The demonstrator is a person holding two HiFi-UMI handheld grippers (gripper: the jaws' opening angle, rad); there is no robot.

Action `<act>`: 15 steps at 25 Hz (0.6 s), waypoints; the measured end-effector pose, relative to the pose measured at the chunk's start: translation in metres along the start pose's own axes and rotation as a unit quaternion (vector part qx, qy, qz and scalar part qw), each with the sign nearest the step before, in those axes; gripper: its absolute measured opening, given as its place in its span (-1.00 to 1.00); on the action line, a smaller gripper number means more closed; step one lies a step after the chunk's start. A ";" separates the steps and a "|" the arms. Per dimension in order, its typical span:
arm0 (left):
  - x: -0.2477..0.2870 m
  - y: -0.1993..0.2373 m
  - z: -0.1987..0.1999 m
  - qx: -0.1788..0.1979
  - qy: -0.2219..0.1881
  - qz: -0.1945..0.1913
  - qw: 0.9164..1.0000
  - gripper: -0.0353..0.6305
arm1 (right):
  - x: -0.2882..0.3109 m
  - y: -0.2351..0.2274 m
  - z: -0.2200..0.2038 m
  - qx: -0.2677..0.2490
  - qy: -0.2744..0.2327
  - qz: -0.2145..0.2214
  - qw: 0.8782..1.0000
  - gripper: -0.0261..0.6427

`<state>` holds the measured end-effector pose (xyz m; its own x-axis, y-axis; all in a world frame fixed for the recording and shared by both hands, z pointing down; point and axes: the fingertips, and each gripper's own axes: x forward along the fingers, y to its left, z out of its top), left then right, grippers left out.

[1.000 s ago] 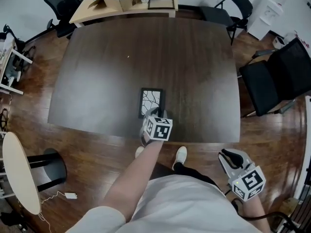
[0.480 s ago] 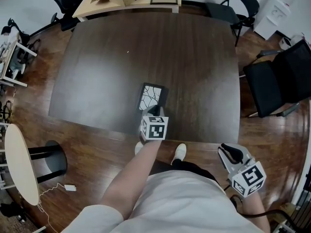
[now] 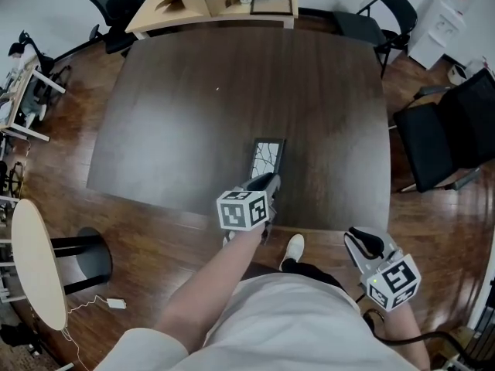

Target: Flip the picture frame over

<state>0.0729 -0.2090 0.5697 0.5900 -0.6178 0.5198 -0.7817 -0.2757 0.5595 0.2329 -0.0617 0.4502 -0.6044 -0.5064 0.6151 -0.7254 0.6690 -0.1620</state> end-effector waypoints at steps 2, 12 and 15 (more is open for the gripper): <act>-0.002 -0.005 0.002 -0.048 -0.011 -0.047 0.998 -0.71 | 0.005 0.007 0.003 -0.002 0.004 0.000 1.000 -0.77; -0.021 0.002 0.021 -0.287 -0.056 -0.286 0.913 -0.71 | 0.022 0.044 0.014 0.003 0.031 -0.027 0.999 -0.77; -0.029 0.011 0.025 -0.377 -0.062 -0.339 0.860 -0.71 | 0.027 0.055 0.016 0.007 0.038 -0.038 0.999 -0.77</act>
<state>0.0421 -0.2128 0.5446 0.7951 -0.5908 -0.1373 0.1143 -0.0764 0.9905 0.1714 -0.0469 0.4450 -0.5211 -0.5120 0.6829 -0.7731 0.6222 -0.1235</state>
